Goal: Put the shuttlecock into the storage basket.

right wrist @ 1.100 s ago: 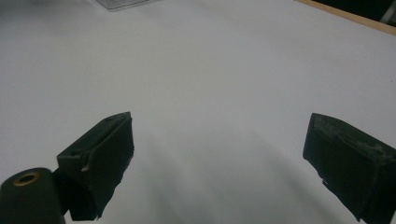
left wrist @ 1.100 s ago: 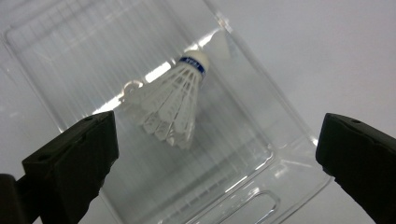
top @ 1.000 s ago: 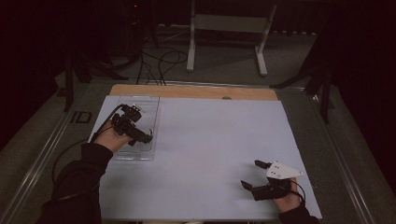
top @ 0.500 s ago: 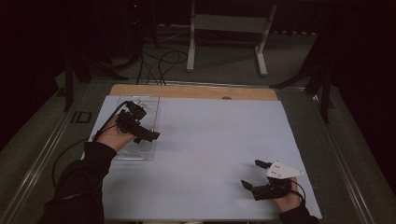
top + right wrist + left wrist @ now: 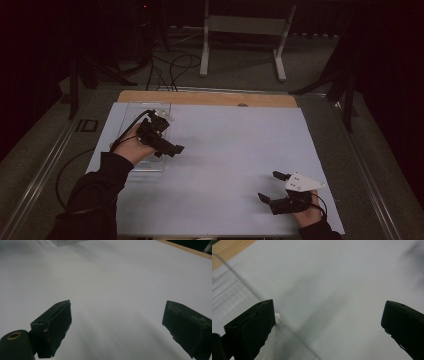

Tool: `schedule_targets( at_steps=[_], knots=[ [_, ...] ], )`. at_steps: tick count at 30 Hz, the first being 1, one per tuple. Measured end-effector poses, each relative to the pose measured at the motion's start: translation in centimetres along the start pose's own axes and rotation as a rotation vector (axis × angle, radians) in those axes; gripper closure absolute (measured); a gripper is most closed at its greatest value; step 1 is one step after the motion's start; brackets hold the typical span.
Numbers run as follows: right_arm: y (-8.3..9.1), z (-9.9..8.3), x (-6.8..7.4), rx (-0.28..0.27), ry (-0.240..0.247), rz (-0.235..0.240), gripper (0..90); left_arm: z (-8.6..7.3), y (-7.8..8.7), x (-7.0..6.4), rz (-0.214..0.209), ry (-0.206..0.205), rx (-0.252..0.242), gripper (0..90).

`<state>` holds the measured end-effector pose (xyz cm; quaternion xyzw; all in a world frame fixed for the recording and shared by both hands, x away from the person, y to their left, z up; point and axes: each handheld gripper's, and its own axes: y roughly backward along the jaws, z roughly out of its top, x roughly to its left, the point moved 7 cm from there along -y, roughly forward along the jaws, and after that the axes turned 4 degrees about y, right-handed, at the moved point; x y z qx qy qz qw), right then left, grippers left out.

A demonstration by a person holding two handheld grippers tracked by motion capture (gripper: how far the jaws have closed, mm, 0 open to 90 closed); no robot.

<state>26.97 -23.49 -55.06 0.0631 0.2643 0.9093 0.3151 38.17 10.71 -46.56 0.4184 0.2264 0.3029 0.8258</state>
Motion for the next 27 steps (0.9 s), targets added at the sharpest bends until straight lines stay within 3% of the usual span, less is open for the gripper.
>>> schedule_targets(
  at_steps=[7,13,27],
  knots=[
    [0.1,0.0,-0.1,-0.005,-0.003,0.001,8.6,0.7,-0.5,-1.6,-0.047,-0.061,-0.049,0.0],
    [0.1,0.0,0.0,-0.002,-0.001,0.001,8.6,0.7,-1.1,-3.4,-0.07,-0.117,-0.039,0.0],
    [0.0,0.0,-0.1,-0.004,-0.004,0.004,8.6,0.1,-3.0,-6.2,-0.134,-0.184,-0.04,0.0]
  ],
)
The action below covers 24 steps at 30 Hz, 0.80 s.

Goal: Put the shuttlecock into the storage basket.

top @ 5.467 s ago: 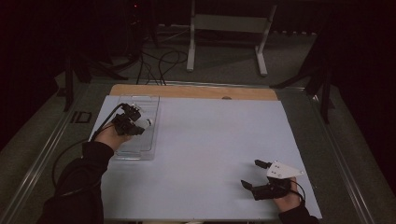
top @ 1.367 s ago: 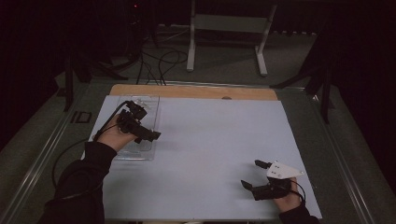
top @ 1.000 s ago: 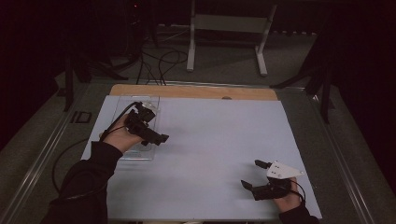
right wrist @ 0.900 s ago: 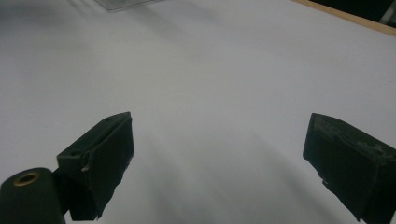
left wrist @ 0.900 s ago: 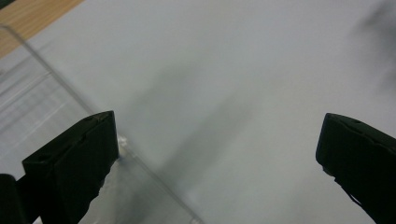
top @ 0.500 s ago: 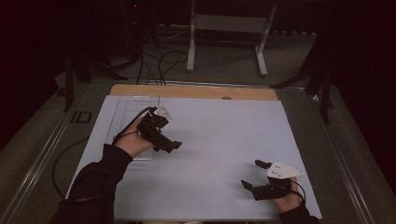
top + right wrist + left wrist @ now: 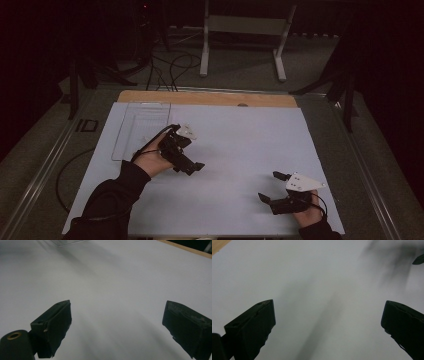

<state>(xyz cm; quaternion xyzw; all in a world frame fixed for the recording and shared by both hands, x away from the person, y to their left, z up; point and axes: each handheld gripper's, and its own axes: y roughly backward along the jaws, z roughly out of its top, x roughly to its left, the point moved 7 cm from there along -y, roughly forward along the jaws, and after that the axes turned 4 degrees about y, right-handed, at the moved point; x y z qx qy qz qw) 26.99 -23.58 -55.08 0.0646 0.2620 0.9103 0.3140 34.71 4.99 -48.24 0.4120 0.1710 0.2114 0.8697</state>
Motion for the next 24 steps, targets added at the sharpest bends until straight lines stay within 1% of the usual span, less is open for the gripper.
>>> schedule_targets(
  at_steps=[2,4,5,7,10,12,14,16,17,19,21,22,24],
  knots=[
    [0.0,0.0,0.0,0.002,0.0,0.001,8.6,-0.2,-0.3,-0.3,-0.007,-0.01,0.009,0.0],
    [-0.1,-0.1,0.0,0.003,-0.002,0.002,8.6,-0.5,-0.6,-0.7,-0.009,-0.021,0.009,0.0],
    [-0.1,-0.1,0.0,0.003,0.0,0.002,8.6,-0.6,-0.7,-0.8,-0.017,-0.025,0.008,0.0],
    [-0.1,0.0,0.0,0.002,0.001,0.002,8.6,-0.9,-1.1,-1.1,-0.027,-0.024,0.005,0.0],
    [0.0,-0.1,0.0,0.004,-0.001,0.002,8.6,-1.4,-1.6,-1.5,-0.033,-0.046,0.014,0.0],
    [0.0,-0.1,0.0,0.003,0.0,0.002,8.6,-1.6,-1.9,-1.8,-0.042,-0.048,0.013,0.0],
    [0.0,-0.1,0.0,0.003,-0.001,0.001,8.6,-1.9,-2.1,-2.2,-0.051,-0.063,0.017,0.0],
    [0.0,-0.1,0.0,0.005,0.0,0.0,8.6,-2.2,-2.3,-2.5,-0.052,-0.066,0.012,0.0],
    [0.0,-0.1,0.0,0.005,-0.001,0.001,8.6,-2.4,-2.3,-2.6,-0.052,-0.073,0.016,0.0],
    [0.0,-0.1,0.0,0.005,0.0,0.001,8.6,-2.7,-2.4,-2.9,-0.061,-0.066,0.012,0.0],
    [0.0,-0.1,0.0,0.006,-0.002,0.002,8.6,-3.2,-2.5,-3.1,-0.063,-0.072,0.019,0.0],
    [0.0,-0.1,0.0,0.006,-0.003,0.002,8.6,-3.4,-2.6,-3.2,-0.068,-0.065,0.015,0.0],
    [0.0,-0.1,0.0,0.007,0.0,0.001,8.6,-3.9,-2.9,-3.3,-0.07,-0.066,0.018,0.0]
  ],
)
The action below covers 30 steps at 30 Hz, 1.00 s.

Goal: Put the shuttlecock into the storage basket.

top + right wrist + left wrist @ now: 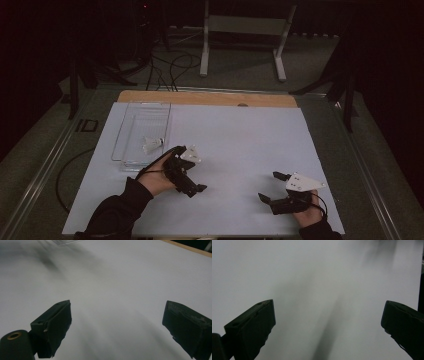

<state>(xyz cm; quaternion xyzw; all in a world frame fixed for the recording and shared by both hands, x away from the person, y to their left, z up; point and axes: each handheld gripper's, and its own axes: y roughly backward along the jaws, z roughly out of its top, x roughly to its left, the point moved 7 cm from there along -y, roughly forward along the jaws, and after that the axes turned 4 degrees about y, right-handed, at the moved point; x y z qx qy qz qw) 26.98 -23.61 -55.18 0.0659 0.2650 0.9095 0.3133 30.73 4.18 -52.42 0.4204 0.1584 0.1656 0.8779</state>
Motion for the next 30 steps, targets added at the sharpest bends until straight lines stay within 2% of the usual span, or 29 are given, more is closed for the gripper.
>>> schedule_targets(
  at_steps=[6,11,15,24,30],
  knots=[
    [0.0,0.0,0.0,0.0,-0.001,0.0,8.6,-1.6,-0.3,-0.2,0.024,-0.035,0.026,0.0],
    [0.0,0.0,0.0,0.001,0.002,0.001,8.6,-2.5,-0.4,-0.5,-0.001,-0.017,0.002,0.0],
    [0.1,0.0,0.0,0.0,0.0,-0.001,8.6,-3.1,-0.3,-0.7,0.0,-0.03,-0.001,0.0],
    [0.1,0.0,0.0,0.001,0.001,-0.002,8.6,-5.1,0.4,-0.6,-0.011,0.019,-0.032,0.0],
    [0.0,0.0,0.0,0.002,0.0,-0.002,8.6,-6.6,1.0,-0.3,0.007,0.058,-0.063,0.0]
  ],
)
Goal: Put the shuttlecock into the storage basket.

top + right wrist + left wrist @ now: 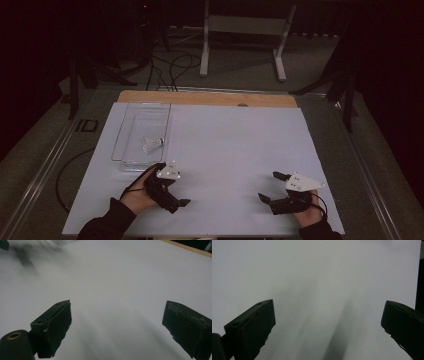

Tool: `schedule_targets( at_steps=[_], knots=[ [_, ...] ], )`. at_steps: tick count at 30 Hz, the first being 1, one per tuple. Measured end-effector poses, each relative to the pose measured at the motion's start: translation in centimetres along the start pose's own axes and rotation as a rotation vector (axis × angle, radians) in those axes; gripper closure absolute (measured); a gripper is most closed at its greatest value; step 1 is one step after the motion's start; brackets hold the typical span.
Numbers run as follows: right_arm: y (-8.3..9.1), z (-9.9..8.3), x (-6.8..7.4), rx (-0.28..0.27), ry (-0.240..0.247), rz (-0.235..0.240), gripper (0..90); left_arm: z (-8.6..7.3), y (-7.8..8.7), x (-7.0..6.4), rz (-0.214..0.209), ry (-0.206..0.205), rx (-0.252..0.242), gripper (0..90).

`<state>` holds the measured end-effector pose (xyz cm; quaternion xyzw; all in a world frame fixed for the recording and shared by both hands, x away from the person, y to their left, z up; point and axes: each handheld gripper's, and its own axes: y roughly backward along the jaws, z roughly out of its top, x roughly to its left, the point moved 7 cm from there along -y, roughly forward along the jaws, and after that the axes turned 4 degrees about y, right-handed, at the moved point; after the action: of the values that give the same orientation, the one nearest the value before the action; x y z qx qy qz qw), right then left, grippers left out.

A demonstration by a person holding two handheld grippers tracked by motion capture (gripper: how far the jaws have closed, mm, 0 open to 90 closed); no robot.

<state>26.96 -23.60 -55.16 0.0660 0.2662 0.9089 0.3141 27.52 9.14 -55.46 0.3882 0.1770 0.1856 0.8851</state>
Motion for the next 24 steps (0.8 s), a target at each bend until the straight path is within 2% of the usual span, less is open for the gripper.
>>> schedule_targets(
  at_steps=[7,9,13,16,24],
  knots=[
    [0.0,0.0,0.0,0.002,0.0,0.002,8.6,-1.5,0.9,0.3,0.019,0.034,-0.027,0.0],
    [0.0,0.0,0.0,0.001,0.0,0.002,8.6,-1.9,1.1,0.6,0.036,0.042,-0.032,0.0],
    [0.0,0.0,0.1,0.002,0.002,0.004,8.6,-2.8,1.6,0.8,0.038,0.064,-0.044,0.0],
    [0.0,0.0,0.1,0.003,0.001,0.003,8.6,-3.4,1.8,0.9,0.054,0.07,-0.043,0.0],
    [0.0,0.0,0.0,0.002,0.0,0.005,8.6,-4.8,2.7,1.5,0.105,0.125,-0.067,0.0]
  ],
)
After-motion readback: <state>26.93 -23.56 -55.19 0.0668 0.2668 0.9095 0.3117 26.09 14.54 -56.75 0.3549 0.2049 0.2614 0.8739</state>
